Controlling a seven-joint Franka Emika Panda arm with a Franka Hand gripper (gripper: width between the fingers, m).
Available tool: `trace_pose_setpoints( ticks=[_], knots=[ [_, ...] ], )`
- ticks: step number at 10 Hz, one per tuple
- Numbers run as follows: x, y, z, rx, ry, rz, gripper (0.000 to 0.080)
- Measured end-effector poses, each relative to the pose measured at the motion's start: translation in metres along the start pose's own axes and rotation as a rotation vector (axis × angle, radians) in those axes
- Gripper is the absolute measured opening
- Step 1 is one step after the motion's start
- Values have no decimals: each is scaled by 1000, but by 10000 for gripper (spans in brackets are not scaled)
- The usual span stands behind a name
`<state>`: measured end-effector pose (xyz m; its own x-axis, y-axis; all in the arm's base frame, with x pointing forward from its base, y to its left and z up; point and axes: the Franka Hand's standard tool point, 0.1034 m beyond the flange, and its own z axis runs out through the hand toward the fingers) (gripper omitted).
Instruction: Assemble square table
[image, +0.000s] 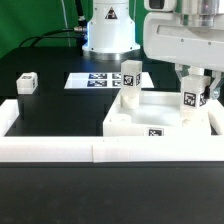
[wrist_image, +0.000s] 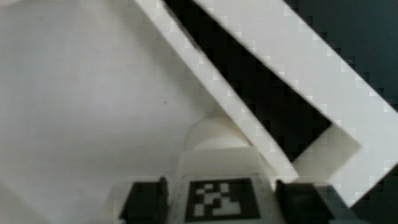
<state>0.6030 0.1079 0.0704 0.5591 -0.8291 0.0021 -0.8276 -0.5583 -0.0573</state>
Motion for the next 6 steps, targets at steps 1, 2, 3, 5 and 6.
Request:
trace_pose_setpoints(
  ticks=[1, 2, 3, 5, 6],
  knots=[
    [0, -6, 2, 4, 3, 85, 291],
    [1, -12, 2, 11, 8, 188, 291],
    [3, -16, 3, 20, 10, 267, 291],
    [4, -23, 4, 23, 6, 440, 290],
    [3, -27, 5, 14, 0, 518, 290]
  ],
)
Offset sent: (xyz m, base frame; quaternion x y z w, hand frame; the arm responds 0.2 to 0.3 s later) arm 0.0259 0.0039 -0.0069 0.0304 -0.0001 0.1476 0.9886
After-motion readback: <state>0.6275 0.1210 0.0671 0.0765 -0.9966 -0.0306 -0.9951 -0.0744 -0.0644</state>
